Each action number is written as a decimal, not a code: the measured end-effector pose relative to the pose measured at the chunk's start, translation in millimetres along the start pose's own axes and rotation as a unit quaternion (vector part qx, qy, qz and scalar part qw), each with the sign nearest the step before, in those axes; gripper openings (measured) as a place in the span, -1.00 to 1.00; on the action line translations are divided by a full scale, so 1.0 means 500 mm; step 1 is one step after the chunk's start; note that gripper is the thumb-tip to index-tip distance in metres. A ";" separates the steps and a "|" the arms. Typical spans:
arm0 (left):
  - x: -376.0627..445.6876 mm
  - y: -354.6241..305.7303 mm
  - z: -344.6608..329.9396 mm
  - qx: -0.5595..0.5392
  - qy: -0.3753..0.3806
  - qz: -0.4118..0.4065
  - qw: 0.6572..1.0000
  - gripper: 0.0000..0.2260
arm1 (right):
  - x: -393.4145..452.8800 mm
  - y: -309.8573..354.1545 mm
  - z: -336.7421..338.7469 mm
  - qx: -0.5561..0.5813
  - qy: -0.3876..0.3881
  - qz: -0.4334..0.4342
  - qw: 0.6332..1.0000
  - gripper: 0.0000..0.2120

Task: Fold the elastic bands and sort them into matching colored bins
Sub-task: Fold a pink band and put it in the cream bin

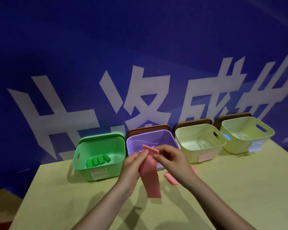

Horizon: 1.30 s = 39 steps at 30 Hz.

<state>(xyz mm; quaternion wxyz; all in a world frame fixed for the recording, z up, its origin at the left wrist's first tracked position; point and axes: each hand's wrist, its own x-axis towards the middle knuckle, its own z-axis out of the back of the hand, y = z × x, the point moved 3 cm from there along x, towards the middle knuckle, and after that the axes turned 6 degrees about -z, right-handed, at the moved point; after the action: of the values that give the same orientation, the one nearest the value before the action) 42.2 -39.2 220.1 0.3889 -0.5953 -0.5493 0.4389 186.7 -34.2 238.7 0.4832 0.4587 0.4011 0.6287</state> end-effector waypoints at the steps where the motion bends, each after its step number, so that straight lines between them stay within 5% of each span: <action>1: 0.000 -0.001 -0.003 -0.021 0.013 0.012 1.000 -0.80 | -0.002 0.001 0.008 -0.056 -0.015 0.039 0.998 -0.86; 5: 0.003 0.004 -0.016 -0.071 0.054 0.070 0.994 -0.65 | -0.006 0.010 0.041 -0.217 -0.022 0.140 0.966 -0.78; 8: 0.010 0.004 -0.024 -0.062 0.053 0.075 0.994 -0.76 | -0.009 0.011 0.054 -0.245 0.002 0.145 0.958 -0.75; 12: 0.013 0.013 -0.025 -0.025 0.065 0.044 0.997 -0.79 | -0.017 0.006 0.062 -0.189 0.011 0.105 0.976 -0.67; 17: 0.003 -0.007 -0.017 0.081 0.039 -0.034 0.995 -0.87 | -0.021 0.004 0.035 0.052 -0.010 -0.071 0.996 -0.78; 19: -0.001 -0.019 -0.015 0.127 0.018 -0.088 0.988 -0.93 | -0.015 0.000 0.020 0.031 -0.005 -0.072 0.997 -0.92; 26: -0.012 -0.032 0.001 0.207 -0.013 -0.210 0.955 -0.86 | 0.001 0.009 -0.013 -0.015 -0.010 -0.023 1.000 -0.80; 36: -0.017 -0.003 -0.001 0.000 -0.008 -0.011 1.000 -0.76 | 0.002 0.031 -0.006 0.084 -0.038 -0.033 0.995 -0.85; 39: -0.026 0.001 0.005 -0.010 -0.029 -0.005 1.000 -0.83 | -0.006 0.025 -0.006 -0.008 -0.018 0.031 0.999 -0.74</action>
<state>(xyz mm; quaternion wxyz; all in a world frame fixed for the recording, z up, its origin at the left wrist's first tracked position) 39.9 -52.0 220.3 0.3692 -0.5835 -0.5680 0.4480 180.9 -40.0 249.1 0.4745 0.4780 0.3730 0.6382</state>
